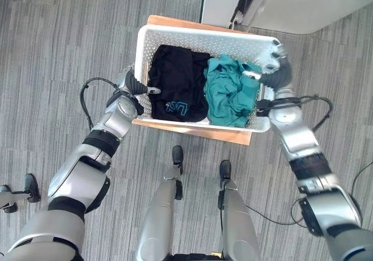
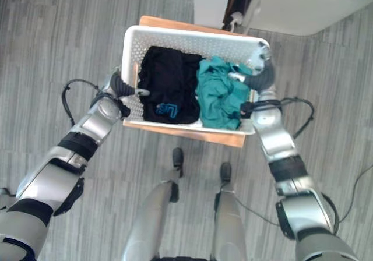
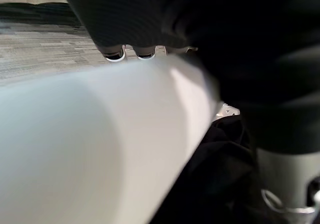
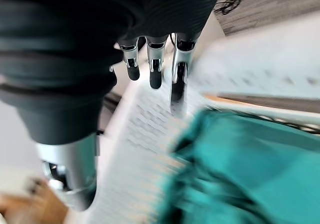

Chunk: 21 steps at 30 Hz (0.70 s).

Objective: Grab the laundry basket,head to the washer,open it,put in the laundry and shut it.

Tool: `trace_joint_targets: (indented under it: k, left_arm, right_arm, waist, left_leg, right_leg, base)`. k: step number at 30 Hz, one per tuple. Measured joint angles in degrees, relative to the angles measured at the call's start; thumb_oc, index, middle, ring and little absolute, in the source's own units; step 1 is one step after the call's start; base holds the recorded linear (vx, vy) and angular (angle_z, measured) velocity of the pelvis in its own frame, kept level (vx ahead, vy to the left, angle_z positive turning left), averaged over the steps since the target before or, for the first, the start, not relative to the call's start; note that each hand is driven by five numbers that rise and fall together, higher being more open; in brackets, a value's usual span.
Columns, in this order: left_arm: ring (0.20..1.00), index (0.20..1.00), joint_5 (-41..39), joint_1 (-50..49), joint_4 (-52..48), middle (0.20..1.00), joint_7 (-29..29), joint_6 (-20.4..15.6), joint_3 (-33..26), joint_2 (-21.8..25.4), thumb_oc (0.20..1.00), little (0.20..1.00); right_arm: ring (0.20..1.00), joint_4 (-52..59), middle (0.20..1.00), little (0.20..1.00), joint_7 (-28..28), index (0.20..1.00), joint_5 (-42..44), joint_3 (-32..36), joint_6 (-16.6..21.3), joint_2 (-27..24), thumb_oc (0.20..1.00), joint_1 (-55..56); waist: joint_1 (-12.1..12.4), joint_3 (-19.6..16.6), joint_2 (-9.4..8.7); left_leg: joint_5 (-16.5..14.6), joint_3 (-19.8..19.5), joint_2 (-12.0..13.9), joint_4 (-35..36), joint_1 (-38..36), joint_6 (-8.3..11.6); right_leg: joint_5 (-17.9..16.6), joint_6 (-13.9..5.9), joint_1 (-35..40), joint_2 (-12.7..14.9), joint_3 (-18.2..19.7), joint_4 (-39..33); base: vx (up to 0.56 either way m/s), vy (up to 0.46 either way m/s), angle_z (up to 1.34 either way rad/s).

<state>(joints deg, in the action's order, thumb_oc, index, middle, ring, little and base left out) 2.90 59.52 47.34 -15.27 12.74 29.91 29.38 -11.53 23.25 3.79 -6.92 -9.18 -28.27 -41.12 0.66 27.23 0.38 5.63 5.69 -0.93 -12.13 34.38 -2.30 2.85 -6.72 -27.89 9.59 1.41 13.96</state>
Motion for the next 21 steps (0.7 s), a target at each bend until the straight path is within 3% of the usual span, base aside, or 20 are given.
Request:
trace_joint_targets:
  k: [6, 10, 19, 21]
  left_arm:
    - [1.0, 1.0, 0.2, -0.25, -1.72, 1.0, -0.01, -0.09, -1.07, 0.93, 1.0, 1.0]
    - [1.0, 1.0, 0.53, -0.73, -3.32, 1.0, -0.04, -0.07, -1.49, 1.36, 1.0, 1.0]
    - [1.0, 1.0, 1.9, -1.31, -3.62, 1.0, -1.26, -0.01, -2.2, 1.32, 1.0, 1.0]
    - [1.0, 1.0, 2.22, -1.72, -3.78, 1.0, -1.62, -0.02, -2.29, 1.33, 1.0, 1.0]
  right_arm:
    - [1.0, 11.3, 1.0, 1.0, 3.82, 1.0, -0.38, 7.7, 2.05, -2.23, 1.0, 0.11]
    - [1.0, 15.93, 1.0, 1.0, 5.55, 1.0, -2.66, 8.92, 3.27, -3.03, 1.0, -0.77]
    - [1.0, 12.18, 1.0, 1.0, 5.18, 1.0, -4.65, 6.71, 0.08, -2.87, 1.0, 3.31]
    - [1.0, 10.75, 1.0, 1.0, 5.02, 1.0, -5.06, 6.66, 0.08, -0.96, 1.0, 5.96]
  waist:
    - [-0.26, -0.01, -0.06]
    - [-0.32, -0.08, -0.21]
    - [-0.51, -0.13, -0.37]
    - [-0.7, -0.38, -0.82]
  left_leg:
    - [-0.27, 0.21, 0.02, -0.78, 1.36, -0.31]
    - [-0.45, 0.37, 0.02, -1.22, 1.8, -0.46]
    - [-0.9, 0.94, 0.03, -1.61, 1.91, -0.57]
    - [-0.88, 0.9, 0.03, -1.65, 1.93, -0.59]
  right_leg:
    - [-0.02, -0.1, -1.24, 0.04, 0.37, 0.05]
    - [-0.02, -0.1, -1.55, 0.08, 0.51, 0.14]
    - [0.11, -0.24, -1.96, 0.12, 1.08, 0.67]
    - [0.22, -0.38, -1.99, 0.13, 1.04, 0.77]
  base:
    - [0.0, 0.0, 0.0]
    - [0.0, 0.0, 0.0]
    - [0.0, -0.007, -0.02]
    - [0.01, -0.002, 0.02]
